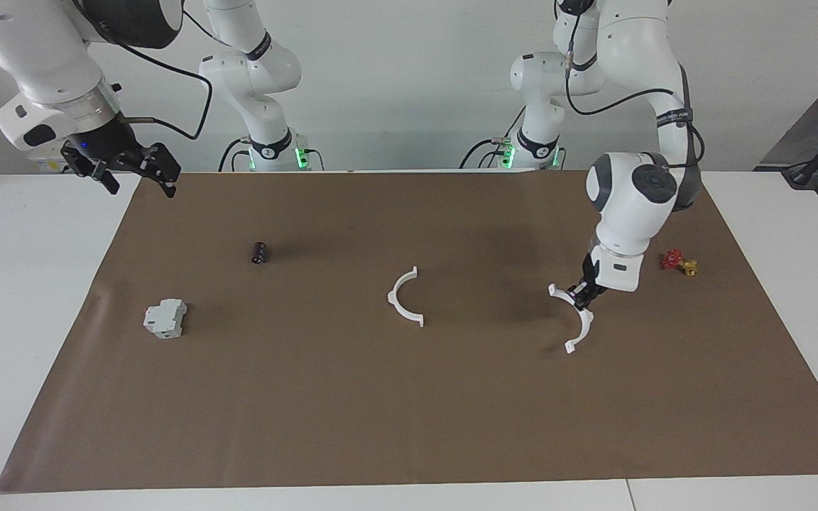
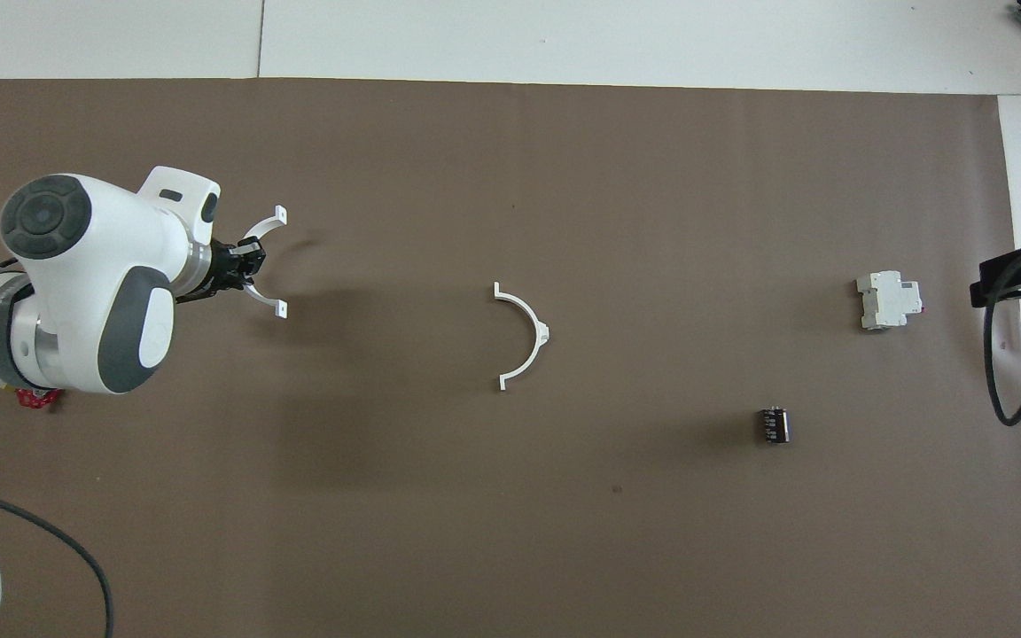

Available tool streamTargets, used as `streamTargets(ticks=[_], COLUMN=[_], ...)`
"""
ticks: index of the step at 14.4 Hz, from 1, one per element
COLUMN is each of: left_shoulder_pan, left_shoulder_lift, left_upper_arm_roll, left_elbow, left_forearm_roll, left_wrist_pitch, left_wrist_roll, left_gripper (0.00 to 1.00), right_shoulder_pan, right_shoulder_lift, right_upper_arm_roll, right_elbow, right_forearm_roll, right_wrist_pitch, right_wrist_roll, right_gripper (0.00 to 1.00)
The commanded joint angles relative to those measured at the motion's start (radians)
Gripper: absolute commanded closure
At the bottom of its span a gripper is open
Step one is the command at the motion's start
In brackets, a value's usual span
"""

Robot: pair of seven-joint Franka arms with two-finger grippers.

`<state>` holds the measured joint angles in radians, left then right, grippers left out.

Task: Assemble drain pipe with both arms
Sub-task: 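Carry the half-ring with the left gripper to the placed half-ring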

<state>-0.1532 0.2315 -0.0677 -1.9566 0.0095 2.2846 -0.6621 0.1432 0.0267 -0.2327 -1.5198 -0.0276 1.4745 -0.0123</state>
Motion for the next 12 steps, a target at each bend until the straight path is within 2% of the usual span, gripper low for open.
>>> streamTargets(ticks=[1,4,7,9,12], left_shoulder_pan=[-0.113,-0.205,-0.301,-0.397,-0.430], left_shoulder_lift=[-0.006,-0.004,0.009,0.057,0.057], left_upper_arm_roll=[0.017,0.017,0.017,0.019,0.017], left_elbow=[0.010,0.025,0.022,0.022,0.010], left_forearm_roll=[0.026,0.030,0.030,0.064,0.115], left_wrist_pitch=[-0.027,-0.024,0.021,0.030,0.038], left_wrist_roll=[-0.155,-0.260,-0.324,-0.397,-0.447], left_gripper=[1.00,1.00,1.00,1.00,1.00], right_shoulder_pan=[-0.091,-0.135,-0.129,-0.122,-0.103], right_shoulder_lift=[-0.025,-0.027,-0.027,-0.030,-0.045], right_upper_arm_roll=[0.080,0.102,0.102,0.104,0.104], right_elbow=[-0.002,-0.011,-0.019,-0.034,-0.063], right_forearm_roll=[-0.018,-0.005,-0.002,0.006,0.009], right_wrist_pitch=[-0.017,-0.022,-0.026,-0.017,-0.011], right_wrist_roll=[-0.032,-0.029,0.001,0.052,0.058], right_gripper=[0.00,0.00,0.00,0.00,0.00])
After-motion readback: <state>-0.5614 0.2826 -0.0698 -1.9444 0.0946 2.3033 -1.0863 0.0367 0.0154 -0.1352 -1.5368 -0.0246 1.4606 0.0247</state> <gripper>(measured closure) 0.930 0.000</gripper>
